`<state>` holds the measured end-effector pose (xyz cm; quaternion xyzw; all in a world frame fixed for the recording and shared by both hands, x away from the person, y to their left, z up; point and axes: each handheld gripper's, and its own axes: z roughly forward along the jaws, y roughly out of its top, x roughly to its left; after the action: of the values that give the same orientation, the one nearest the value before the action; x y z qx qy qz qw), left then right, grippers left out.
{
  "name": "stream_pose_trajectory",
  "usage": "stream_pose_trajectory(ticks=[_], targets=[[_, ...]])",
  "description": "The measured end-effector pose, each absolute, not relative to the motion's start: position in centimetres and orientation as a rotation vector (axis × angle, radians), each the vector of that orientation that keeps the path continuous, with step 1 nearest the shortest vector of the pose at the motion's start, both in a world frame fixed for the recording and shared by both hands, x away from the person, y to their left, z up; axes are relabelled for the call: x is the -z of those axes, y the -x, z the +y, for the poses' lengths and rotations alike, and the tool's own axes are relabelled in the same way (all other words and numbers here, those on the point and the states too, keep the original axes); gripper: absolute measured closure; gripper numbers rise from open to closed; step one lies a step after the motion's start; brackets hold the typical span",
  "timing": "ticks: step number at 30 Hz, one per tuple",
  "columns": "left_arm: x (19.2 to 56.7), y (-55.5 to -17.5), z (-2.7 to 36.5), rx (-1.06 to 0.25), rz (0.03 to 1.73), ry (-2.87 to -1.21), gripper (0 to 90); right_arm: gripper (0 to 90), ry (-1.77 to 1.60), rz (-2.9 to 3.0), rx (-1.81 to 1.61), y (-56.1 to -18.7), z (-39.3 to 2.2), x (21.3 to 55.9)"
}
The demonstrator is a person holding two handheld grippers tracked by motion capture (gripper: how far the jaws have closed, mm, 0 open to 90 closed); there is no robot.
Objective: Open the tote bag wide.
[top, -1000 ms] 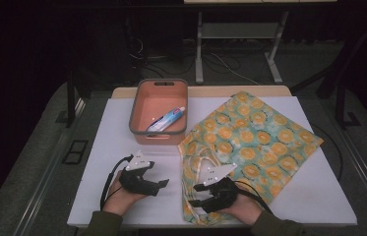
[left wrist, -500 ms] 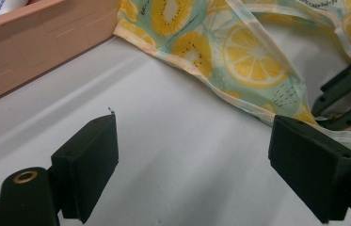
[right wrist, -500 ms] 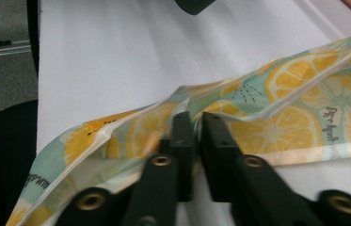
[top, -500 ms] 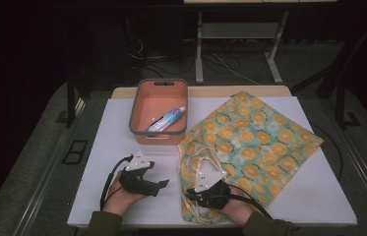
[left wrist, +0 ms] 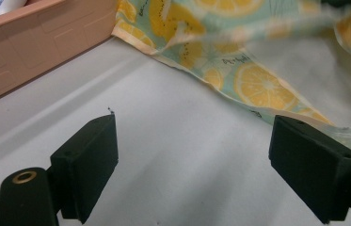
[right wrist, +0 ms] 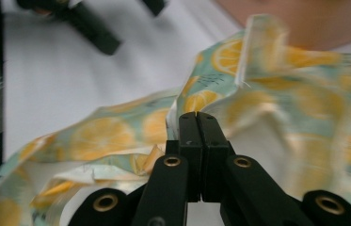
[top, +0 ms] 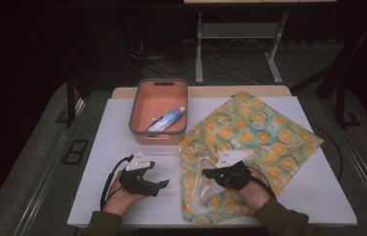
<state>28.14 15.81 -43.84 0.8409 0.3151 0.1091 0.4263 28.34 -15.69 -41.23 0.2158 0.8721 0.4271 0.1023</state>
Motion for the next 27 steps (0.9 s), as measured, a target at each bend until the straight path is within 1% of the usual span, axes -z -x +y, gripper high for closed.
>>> stream_pose_trajectory(ticks=[2, 3, 4, 6, 8, 10, 11, 12, 14, 16, 22, 26, 27], targets=[[43.8, -28.1, 15.8, -0.273, 0.786, -2.102, 14.9, 89.5, -0.684, 2.536, -1.280, -29.1, -17.1, 40.5], [43.8, -28.1, 15.8, -0.273, 0.786, -2.102, 14.9, 89.5, -0.684, 2.536, -1.280, -29.1, -17.1, 40.5], [43.8, -28.1, 15.8, -0.273, 0.787, -2.101, 14.9, 89.6, -0.723, 2.495, -1.282, -29.7, -18.4, 39.9], [43.9, -28.1, 15.8, -0.272, 0.787, -2.099, 14.9, 89.6, -0.744, 2.477, -1.281, -30.1, -19.2, 39.6], [43.9, -28.2, 15.8, -0.271, 0.788, -2.099, 14.8, 89.6, -0.790, 2.438, -1.286, -31.0, -20.8, 39.2], [43.9, -28.2, 15.8, -0.269, 0.786, -2.101, 14.8, 89.6, -0.847, 2.401, -1.280, -31.9, -22.6, 39.1], [43.9, -28.2, 15.8, -0.268, 0.787, -2.101, 14.8, 89.6, -0.914, 2.367, -1.278, -32.9, -24.5, 39.1], [43.9, -28.2, 15.8, -0.268, 0.787, -2.101, 14.8, 89.6, -0.914, 2.367, -1.278, -32.9, -24.5, 39.1], [43.9, -28.2, 15.8, -0.268, 0.787, -2.103, 14.8, 89.6, -1.000, 2.320, -1.274, -34.0, -26.9, 39.2], [43.9, -28.2, 15.8, -0.267, 0.788, -2.103, 14.8, 89.6, -1.026, 2.307, -1.271, -34.4, -27.7, 39.2], [44.1, -28.2, 15.7, -0.261, 0.794, -2.102, 14.8, 89.6, -1.155, 2.251, -1.212, -36.2, -31.4, 40.3], [44.1, -28.3, 15.7, -0.261, 0.798, -2.101, 14.8, 89.6, -1.236, 2.259, -1.135, -37.4, -33.0, 41.9], [44.1, -28.3, 15.7, -0.262, 0.799, -2.101, 14.8, 89.5, -1.265, 2.269, -1.088, -38.0, -33.4, 42.9]])
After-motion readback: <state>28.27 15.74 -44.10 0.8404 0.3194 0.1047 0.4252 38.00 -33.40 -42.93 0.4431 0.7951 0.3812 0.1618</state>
